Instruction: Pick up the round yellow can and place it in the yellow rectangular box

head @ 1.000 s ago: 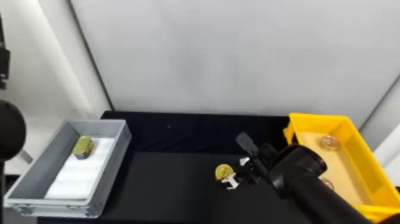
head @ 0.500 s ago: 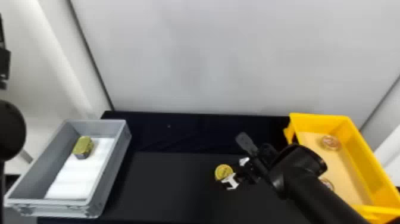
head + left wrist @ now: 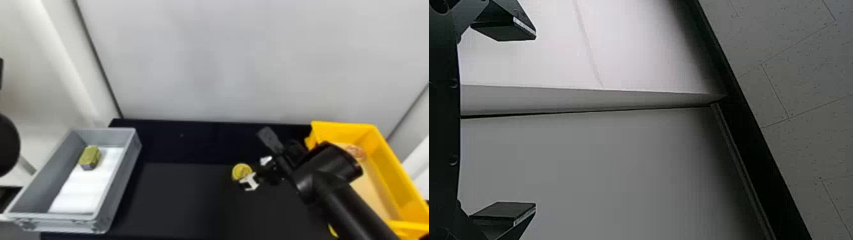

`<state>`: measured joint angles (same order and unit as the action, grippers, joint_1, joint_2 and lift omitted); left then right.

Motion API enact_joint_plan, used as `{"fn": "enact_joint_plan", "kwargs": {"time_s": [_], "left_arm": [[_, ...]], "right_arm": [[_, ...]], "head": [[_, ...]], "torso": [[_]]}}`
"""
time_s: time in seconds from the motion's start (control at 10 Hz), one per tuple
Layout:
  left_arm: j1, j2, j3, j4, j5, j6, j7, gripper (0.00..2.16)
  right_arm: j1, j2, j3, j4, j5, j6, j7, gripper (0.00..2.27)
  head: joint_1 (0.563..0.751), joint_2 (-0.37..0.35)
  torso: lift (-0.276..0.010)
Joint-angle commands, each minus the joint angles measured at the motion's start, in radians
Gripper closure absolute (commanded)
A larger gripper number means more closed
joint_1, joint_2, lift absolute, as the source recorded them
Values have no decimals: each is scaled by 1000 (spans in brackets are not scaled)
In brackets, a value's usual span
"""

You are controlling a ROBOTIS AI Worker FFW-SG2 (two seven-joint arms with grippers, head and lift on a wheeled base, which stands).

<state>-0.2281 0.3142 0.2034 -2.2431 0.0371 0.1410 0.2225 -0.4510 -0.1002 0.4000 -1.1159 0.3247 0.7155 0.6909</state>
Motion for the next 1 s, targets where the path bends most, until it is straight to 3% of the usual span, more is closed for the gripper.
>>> {"fn": "enact_joint_plan", "kwargs": {"time_s": [0.0, 0.4, 0.9], "left_arm": [[7, 7, 8, -7, 1, 8, 0, 76], [9, 11, 13, -12, 1, 19, 0, 76], [7, 16, 15, -21, 1, 42, 0, 76]], "right_arm": [[45, -6, -52, -249, 48, 122, 27, 699], [25, -26, -134, -538, 150, 222, 53, 699], [18, -85, -271, -668, 280, 261, 52, 699]], "head": [[694, 54], [694, 54], [694, 54]], "torso": [[-3], [-3], [-3]]}}
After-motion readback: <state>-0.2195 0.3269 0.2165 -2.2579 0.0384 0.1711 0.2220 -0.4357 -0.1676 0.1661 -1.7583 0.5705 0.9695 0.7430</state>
